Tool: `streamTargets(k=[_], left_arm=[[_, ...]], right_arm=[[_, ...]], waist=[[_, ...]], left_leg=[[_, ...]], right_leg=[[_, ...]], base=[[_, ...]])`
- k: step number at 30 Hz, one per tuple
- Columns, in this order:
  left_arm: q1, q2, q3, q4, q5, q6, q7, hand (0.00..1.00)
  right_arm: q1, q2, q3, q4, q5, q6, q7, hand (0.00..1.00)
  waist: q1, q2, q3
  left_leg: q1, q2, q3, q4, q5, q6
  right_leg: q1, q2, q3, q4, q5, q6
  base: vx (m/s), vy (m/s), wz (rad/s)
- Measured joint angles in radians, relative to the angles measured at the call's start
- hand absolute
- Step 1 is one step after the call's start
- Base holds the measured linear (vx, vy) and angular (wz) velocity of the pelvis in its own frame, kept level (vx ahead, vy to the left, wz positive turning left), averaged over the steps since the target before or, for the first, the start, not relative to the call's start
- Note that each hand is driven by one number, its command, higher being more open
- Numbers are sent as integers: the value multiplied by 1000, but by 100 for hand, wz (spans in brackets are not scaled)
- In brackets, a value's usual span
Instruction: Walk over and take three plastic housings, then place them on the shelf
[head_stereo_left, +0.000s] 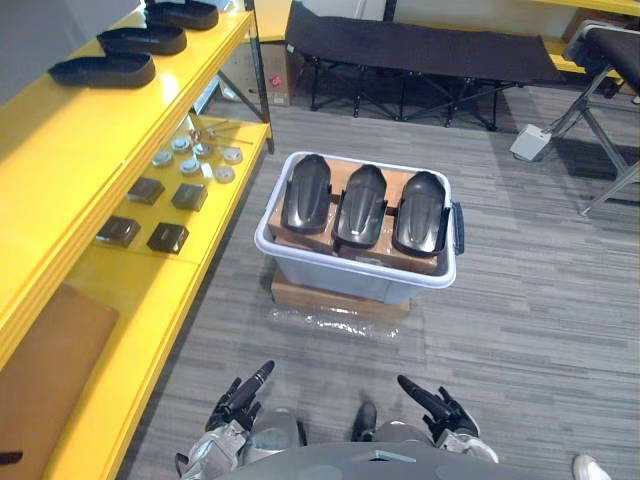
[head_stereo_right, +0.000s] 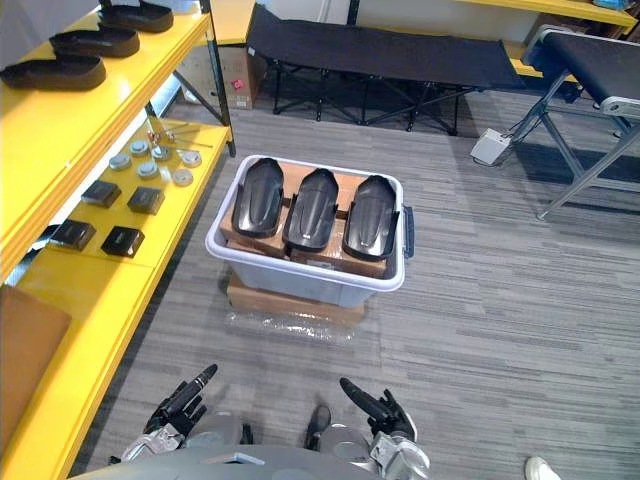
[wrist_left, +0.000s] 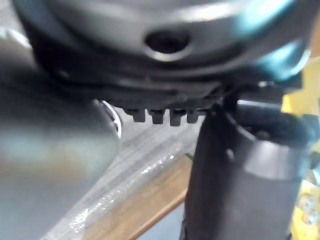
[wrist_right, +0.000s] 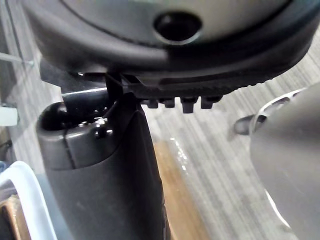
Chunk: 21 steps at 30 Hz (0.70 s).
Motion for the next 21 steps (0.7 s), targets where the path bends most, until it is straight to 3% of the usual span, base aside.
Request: streamTargets(k=[1,2,3,4,5,7,11,16,21], left_arm=[[3,5,-2,-1,1,-1,-7,100],[6,6,-6,-4,8,-2,-17,100],[13,4,-19,-8,15,-1,-17,100],[15,11,-25,-9,20,5,-18,100],[10,24,-42,-9,21,8,-13,100],[-3,44,-69,-17,33,27,-1,100],[4,63,-109,-42,66,60,12,100],[9,74,-110,-78,111,94,15,100],[32,78,-105,-77,171,86,13,100]], right_arm=[[2,0,-6,-5,-2,-9,-5,100],[19,1,-14,-38,-2,-21,-18,100],[29,-2,-12,-81,-2,-31,-24,100],[37,7,-11,-106,-4,-32,-34,100],[56,27,-11,-148,-38,-33,-58,100],[58,43,-11,-165,-66,-34,-87,100],[95,46,-12,-275,-67,-57,-156,100],[107,47,-36,-462,-37,-77,-244,100],[94,36,-177,-576,-38,-85,-264,100]], waist=[[-1,0,0],[-10,6,-4],[-28,6,-9],[-32,-7,-18],[-38,-22,-26],[-46,-42,-17],[-50,-49,-13],[-51,-68,-19],[-51,-78,-17]], left_leg=[[1,5,10,-88,4,-2],[5,8,13,-282,60,-10],[13,-5,27,-385,177,26],[27,-31,31,-429,187,18],[44,-73,45,-499,208,32],[44,-98,61,-526,221,46],[99,-131,99,-573,226,53],[150,-134,131,-619,227,53],[173,-128,146,-644,231,46]], right_leg=[[11,-7,7,-7,-3,13],[24,-18,13,-20,-7,31],[25,-34,23,-31,-10,57],[18,-53,24,-42,-2,69],[9,-83,25,-57,4,83],[-6,-107,17,-57,10,104],[18,-138,5,-53,20,131],[23,-137,6,-38,20,131],[21,-131,7,-28,21,132]], base=[[207,78,-32],[230,149,-29],[250,180,-24],[263,202,-13],[206,140,-7],[213,120,-2],[172,82,-14],[71,28,-20],[-10,-12,-10]])
